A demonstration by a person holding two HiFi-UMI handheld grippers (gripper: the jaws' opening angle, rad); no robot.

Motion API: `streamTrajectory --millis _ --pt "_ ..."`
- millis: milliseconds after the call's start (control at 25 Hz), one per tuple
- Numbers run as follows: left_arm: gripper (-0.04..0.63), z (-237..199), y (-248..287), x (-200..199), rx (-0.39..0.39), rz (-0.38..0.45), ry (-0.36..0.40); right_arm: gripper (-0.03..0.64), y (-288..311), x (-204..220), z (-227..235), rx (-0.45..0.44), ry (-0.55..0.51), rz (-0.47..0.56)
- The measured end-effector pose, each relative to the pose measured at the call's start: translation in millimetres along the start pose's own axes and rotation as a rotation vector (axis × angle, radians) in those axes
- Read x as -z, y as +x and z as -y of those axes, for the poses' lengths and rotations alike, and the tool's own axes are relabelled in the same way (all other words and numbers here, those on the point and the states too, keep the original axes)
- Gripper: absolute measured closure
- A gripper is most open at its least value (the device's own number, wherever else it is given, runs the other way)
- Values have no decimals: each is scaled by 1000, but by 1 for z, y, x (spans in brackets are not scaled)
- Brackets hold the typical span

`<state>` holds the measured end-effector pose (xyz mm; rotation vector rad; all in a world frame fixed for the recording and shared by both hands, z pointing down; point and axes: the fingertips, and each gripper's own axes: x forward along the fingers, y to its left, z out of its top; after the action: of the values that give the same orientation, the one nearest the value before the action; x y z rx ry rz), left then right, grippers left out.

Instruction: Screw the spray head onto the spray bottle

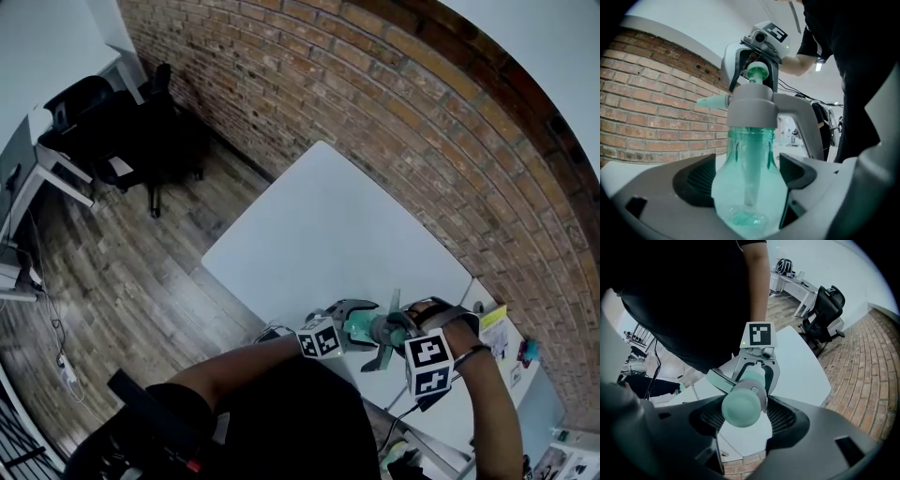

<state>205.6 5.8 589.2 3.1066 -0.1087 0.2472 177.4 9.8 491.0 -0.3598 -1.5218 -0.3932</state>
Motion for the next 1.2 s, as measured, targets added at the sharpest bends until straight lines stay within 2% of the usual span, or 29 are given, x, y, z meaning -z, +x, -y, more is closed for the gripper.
streamTrajectory --millis 320,640,800,960,1200 --pt "178 1 -2 -1 -1 2 -3 357 6 0 -2 -18 -90 -35" --pt "178 1 -1 0 3 1 -3 357 6 1 0 2 -70 -12" --pt "178 0 -2 0 2 1 -3 357 7 1 1 10 -22 2" --pt "178 2 -3 0 6 4 -5 357 5 -5 -4 -17 59 43" --pt "178 0 -2 0 -2 8 -2 359 6 -2 0 5 184 85"
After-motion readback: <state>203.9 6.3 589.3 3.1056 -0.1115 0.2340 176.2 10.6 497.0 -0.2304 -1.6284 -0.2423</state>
